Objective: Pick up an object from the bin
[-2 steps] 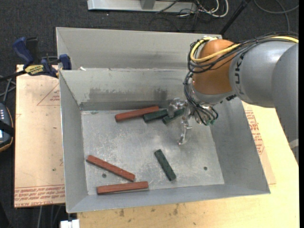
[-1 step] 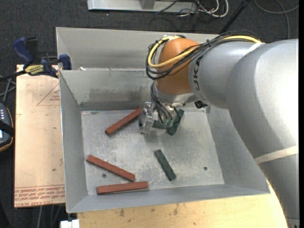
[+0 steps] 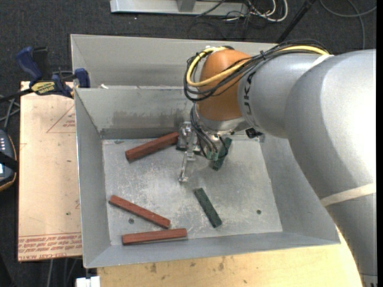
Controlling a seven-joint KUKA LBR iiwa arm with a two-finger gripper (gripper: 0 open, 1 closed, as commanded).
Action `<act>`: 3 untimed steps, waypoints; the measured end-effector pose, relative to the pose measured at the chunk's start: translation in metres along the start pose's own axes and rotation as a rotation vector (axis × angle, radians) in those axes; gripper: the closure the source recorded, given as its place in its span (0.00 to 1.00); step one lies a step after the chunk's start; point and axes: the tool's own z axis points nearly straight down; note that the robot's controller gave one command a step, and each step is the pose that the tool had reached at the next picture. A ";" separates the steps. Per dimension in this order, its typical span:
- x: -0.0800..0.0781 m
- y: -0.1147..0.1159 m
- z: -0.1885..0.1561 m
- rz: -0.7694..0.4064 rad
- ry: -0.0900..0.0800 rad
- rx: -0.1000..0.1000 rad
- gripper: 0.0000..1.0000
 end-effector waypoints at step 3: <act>-0.017 -0.063 -0.001 0.078 -0.005 0.001 1.00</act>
Offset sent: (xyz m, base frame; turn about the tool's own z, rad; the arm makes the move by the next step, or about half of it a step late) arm 0.0070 -0.0643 -0.0021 0.0788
